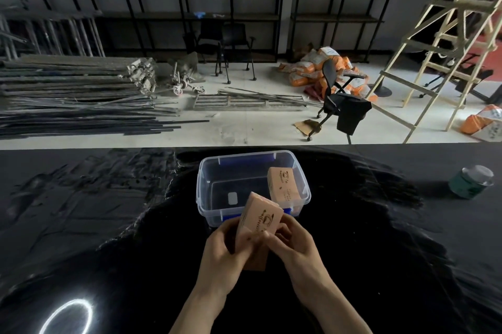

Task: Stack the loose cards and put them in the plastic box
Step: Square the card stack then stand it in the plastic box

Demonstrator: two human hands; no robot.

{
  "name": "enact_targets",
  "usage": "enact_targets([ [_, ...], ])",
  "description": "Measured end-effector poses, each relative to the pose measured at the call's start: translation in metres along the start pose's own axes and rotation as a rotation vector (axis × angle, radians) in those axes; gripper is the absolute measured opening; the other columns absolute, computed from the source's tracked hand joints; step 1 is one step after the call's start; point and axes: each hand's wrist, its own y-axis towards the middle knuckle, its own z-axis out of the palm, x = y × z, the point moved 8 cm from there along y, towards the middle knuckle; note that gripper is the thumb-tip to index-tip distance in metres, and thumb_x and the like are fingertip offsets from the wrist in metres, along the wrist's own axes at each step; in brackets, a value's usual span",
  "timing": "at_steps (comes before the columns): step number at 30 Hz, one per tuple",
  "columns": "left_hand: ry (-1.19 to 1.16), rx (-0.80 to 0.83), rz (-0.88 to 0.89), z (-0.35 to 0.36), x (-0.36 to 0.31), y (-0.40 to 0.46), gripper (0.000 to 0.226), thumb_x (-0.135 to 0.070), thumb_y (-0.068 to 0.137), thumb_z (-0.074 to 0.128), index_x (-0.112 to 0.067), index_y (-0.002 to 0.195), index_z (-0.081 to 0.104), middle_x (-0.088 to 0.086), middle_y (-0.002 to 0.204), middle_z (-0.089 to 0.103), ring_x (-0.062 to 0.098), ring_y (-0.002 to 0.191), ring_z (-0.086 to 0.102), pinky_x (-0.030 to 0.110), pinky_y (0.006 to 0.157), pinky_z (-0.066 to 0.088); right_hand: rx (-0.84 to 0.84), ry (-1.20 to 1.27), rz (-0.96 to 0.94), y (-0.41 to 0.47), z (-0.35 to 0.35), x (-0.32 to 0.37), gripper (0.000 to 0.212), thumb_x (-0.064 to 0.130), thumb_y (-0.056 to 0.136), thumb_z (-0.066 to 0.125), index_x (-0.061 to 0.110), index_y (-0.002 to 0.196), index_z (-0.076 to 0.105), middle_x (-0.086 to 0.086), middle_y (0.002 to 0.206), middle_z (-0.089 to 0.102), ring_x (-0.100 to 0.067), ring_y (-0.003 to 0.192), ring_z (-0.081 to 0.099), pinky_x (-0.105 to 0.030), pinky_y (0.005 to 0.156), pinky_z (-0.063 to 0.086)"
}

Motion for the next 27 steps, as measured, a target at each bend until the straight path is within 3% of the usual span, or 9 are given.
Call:
enact_targets([
  [3,-0.051,0.010,-0.033,-0.005,-0.002,0.000,0.039,-0.019,0.076,0.085,-0.025,0.111,0.069,-0.004,0.102,0.080,0.015,0.099,0.075,0.031,0.083,0.061,-0.009,-0.015,-0.017,0.002,0.005,0.005,0.046,0.029,0.080,0.080,0.020,0.124,0.068,-0.010,0.108,0.080,-0.027,0.104,0.076,-0.052,0.094,0.060],
  [6,-0.103,0.072,-0.043,-0.010,-0.009,-0.001,0.033,-0.022,0.082,0.080,-0.020,0.113,0.070,0.000,0.106,0.080,0.017,0.100,0.076,0.036,0.088,0.060,-0.010,-0.077,-0.044,0.004,0.013,0.013,0.043,0.035,0.080,0.079,0.021,0.120,0.069,-0.007,0.106,0.080,-0.025,0.101,0.077,-0.050,0.091,0.062],
  [9,-0.120,0.059,-0.052,-0.021,-0.013,0.001,0.030,-0.020,0.086,0.077,-0.020,0.115,0.070,0.002,0.109,0.079,0.018,0.101,0.076,0.040,0.092,0.060,-0.011,-0.204,-0.093,0.010,0.025,0.021,0.030,0.032,0.090,0.076,0.027,0.118,0.069,0.001,0.106,0.081,-0.016,0.102,0.076,-0.037,0.088,0.063],
  [11,-0.139,-0.009,-0.031,-0.032,-0.017,0.003,0.026,-0.016,0.088,0.075,-0.019,0.113,0.071,0.004,0.105,0.080,0.020,0.097,0.077,0.040,0.088,0.060,-0.063,-0.445,-0.239,0.014,0.030,0.030,0.028,0.037,0.096,0.070,0.031,0.124,0.066,0.007,0.111,0.077,-0.011,0.107,0.072,-0.026,0.089,0.059],
  [14,-0.207,-0.136,-0.001,-0.051,-0.025,0.003,0.024,-0.017,0.087,0.076,-0.019,0.111,0.072,0.004,0.099,0.081,0.022,0.093,0.077,0.037,0.080,0.059,-0.185,-1.091,-0.518,0.014,0.034,0.046,0.048,0.047,0.098,0.056,0.029,0.143,0.055,0.011,0.129,0.062,-0.012,0.127,0.051,-0.031,0.107,0.043],
  [16,-0.209,-0.173,0.023,-0.061,-0.031,0.004,0.026,-0.021,0.087,0.076,-0.022,0.112,0.070,0.001,0.100,0.080,0.022,0.096,0.074,0.035,0.078,0.057,-0.131,-1.354,-0.519,0.019,0.036,0.039,0.054,0.049,0.099,0.044,0.031,0.150,0.047,0.006,0.146,0.054,-0.022,0.146,0.035,-0.043,0.123,0.024],
  [19,-0.219,-0.197,0.041,-0.070,-0.034,0.005,0.030,-0.025,0.086,0.077,-0.023,0.116,0.070,0.001,0.105,0.078,0.021,0.102,0.070,0.039,0.083,0.056,0.008,-1.491,-0.399,0.023,0.035,0.022,0.060,0.054,0.101,0.037,0.032,0.157,0.034,0.002,0.163,0.037,-0.031,0.156,0.018,-0.050,0.127,0.003],
  [22,-0.241,-0.212,0.046,-0.069,-0.037,0.004,0.031,-0.023,0.087,0.076,-0.022,0.117,0.069,0.001,0.107,0.076,0.019,0.101,0.068,0.037,0.080,0.054,0.020,-1.529,-0.409,0.019,0.038,0.021,0.064,0.056,0.099,0.041,0.030,0.157,0.034,0.001,0.161,0.039,-0.031,0.153,0.024,-0.052,0.127,0.004],
  [27,-0.215,-0.222,0.065,-0.061,-0.042,0.005,0.031,-0.026,0.088,0.075,-0.023,0.118,0.068,0.000,0.105,0.076,0.016,0.100,0.067,0.033,0.075,0.054,0.009,-1.546,-0.498,-0.004,0.041,0.013,0.063,0.054,0.091,0.050,0.027,0.148,0.048,0.000,0.147,0.055,-0.031,0.138,0.048,-0.053,0.121,0.031],
])
